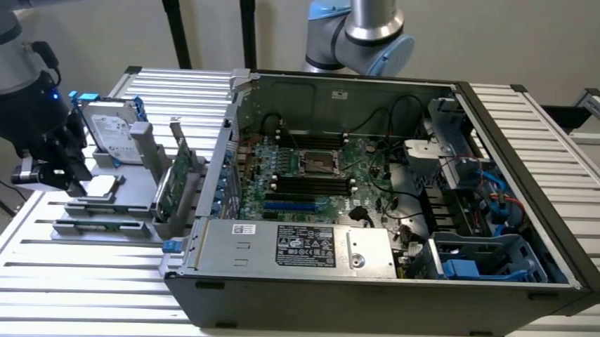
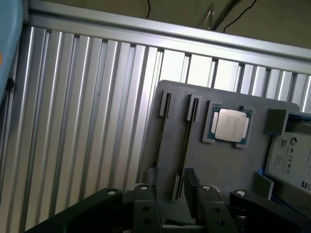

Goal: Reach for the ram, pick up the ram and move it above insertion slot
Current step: 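Pick up the ram and move it above insertion slot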

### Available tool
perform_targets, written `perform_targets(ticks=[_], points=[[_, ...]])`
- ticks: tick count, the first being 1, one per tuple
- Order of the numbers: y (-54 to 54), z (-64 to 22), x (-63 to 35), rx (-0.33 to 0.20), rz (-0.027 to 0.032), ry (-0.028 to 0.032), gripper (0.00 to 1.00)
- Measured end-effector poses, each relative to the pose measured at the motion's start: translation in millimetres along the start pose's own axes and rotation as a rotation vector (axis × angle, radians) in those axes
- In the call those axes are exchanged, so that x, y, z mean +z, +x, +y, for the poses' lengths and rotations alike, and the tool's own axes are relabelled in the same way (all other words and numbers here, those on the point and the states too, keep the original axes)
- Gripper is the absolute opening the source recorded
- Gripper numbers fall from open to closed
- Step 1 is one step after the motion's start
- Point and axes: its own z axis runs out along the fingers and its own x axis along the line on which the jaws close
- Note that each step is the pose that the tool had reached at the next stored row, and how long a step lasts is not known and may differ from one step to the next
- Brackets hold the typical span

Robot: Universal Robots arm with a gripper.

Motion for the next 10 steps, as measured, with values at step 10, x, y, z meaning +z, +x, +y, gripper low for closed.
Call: perform_targets(ticks=[10], points=[[1.6, -0.3, 18.1, 0.043, -0.0011, 0.0007, 0.37]])
